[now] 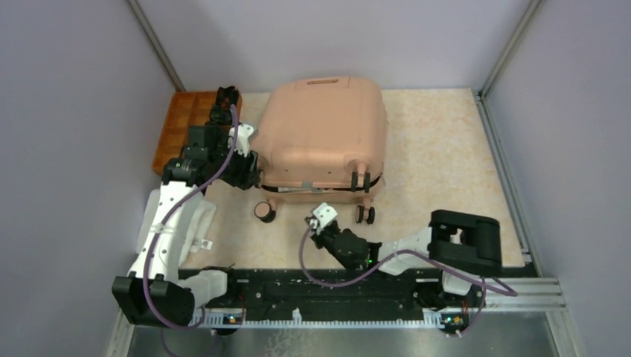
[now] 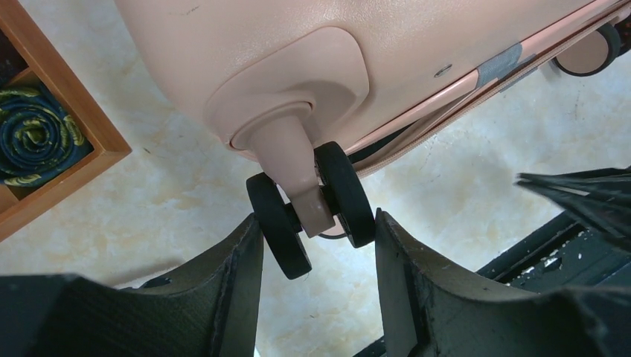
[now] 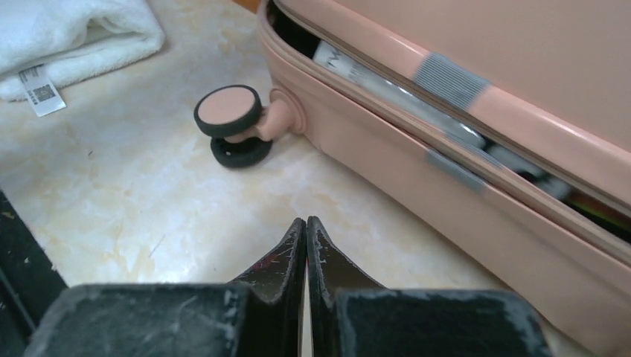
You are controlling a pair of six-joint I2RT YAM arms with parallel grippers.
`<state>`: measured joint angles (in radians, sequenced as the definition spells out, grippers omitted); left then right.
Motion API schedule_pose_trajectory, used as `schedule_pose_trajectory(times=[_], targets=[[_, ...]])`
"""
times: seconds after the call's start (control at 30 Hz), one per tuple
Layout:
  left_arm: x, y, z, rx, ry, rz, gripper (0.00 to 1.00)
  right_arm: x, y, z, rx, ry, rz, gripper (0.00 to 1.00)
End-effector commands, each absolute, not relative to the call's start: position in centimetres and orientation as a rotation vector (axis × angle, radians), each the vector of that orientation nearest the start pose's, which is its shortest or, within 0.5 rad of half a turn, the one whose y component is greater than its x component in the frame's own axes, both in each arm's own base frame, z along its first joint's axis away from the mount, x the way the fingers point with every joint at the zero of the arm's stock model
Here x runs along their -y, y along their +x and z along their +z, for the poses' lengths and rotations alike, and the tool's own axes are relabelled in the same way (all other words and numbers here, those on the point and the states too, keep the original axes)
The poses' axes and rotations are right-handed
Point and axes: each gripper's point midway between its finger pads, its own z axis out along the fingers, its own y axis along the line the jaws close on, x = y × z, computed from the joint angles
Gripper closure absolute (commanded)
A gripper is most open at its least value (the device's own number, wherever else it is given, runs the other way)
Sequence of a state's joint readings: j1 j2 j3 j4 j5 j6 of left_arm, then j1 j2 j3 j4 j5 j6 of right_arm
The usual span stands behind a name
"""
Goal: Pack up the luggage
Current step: Zip the luggage at the center of the board.
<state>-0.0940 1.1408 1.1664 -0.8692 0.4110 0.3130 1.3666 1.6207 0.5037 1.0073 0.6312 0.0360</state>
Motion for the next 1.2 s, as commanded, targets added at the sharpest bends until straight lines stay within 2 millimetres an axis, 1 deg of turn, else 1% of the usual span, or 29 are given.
schedule_pose_trajectory(times=[0.0, 0.1, 0.17, 0.33, 0.5, 0.6, 0.73, 0.77, 0.8, 0.83, 0.87, 0.93, 1.0, 1.03, 1.07, 1.1, 1.17], targets=[[12.4, 24.5, 24.4, -2.143, 0.839, -0.641, 1.0, -40.9, 19.9, 11.8, -1.534, -0.704, 0.497, 1.0], [12.5, 24.5, 24.6, -2.134, 0.85, -0.643, 1.0, -42.4, 21.3, 11.1, -1.547, -0.727, 0.491, 1.0], [12.6, 24.4, 24.7, -2.134, 0.853, -0.653, 1.0, -43.0, 22.3, 10.5, -1.559, -0.74, 0.474, 1.0], [12.7, 24.0, 25.1, -2.138, 0.87, -0.674, 1.0, -43.6, 24.7, 8.6, -1.615, -0.741, 0.466, 1.0], [12.9, 23.7, 25.2, -2.136, 0.879, -0.697, 1.0, -44.2, 27.1, 7.5, -1.632, -0.739, 0.447, 1.0], [12.9, 23.4, 24.5, -2.152, 0.877, -0.704, 1.0, -44.7, 28.0, 7.5, -1.628, -0.745, 0.44, 1.0], [12.6, 23.5, 23.2, -2.188, 0.849, -0.686, 1.0, -45.3, 28.5, 8.6, -1.587, -0.751, 0.457, 1.0], [12.2, 23.9, 23.0, -2.199, 0.832, -0.655, 0.83, -45.4, 28.5, 9.0, -1.58, -0.746, 0.467, 1.0], [11.7, 24.3, 23.1, -2.211, 0.804, -0.611, 0.52, -45.5, 28.4, 9.3, -1.573, -0.744, 0.479, 1.0], [11.3, 24.8, 23.5, -2.214, 0.777, -0.566, 0.36, -45.8, 28.3, 9.7, -1.563, -0.742, 0.495, 1.0], [11.0, 25.1, 24.1, -2.203, 0.764, -0.538, 0.28, -45.9, 28.3, 9.9, -1.559, -0.74, 0.508, 1.0], [10.9, 25.2, 25.4, -2.16, 0.758, -0.516, 0.03, -46.1, 28.1, 10.3, -1.553, -0.732, 0.532, 1.0], [11.4, 25.1, 26.5, -2.104, 0.764, -0.534, 0.01, -46.0, 27.7, 10.6, -1.536, -0.727, 0.559, 1.0], [11.6, 25.0, 26.6, -2.088, 0.765, -0.544, 0.01, -45.8, 27.5, 10.8, -1.524, -0.721, 0.572, 1.0], [11.8, 25.1, 26.5, -2.081, 0.762, -0.556, 0.01, -45.5, 27.4, 11.0, -1.514, -0.709, 0.583, 1.0], [11.9, 25.2, 26.0, -2.086, 0.754, -0.566, 0.01, -45.2, 27.2, 11.8, -1.487, -0.684, 0.601, 1.0], [12.1, 25.5, 24.6, -2.117, 0.73, -0.579, 0.01, -44.7, 26.9, 12.4, -1.463, -0.66, 0.624, 1.0]])
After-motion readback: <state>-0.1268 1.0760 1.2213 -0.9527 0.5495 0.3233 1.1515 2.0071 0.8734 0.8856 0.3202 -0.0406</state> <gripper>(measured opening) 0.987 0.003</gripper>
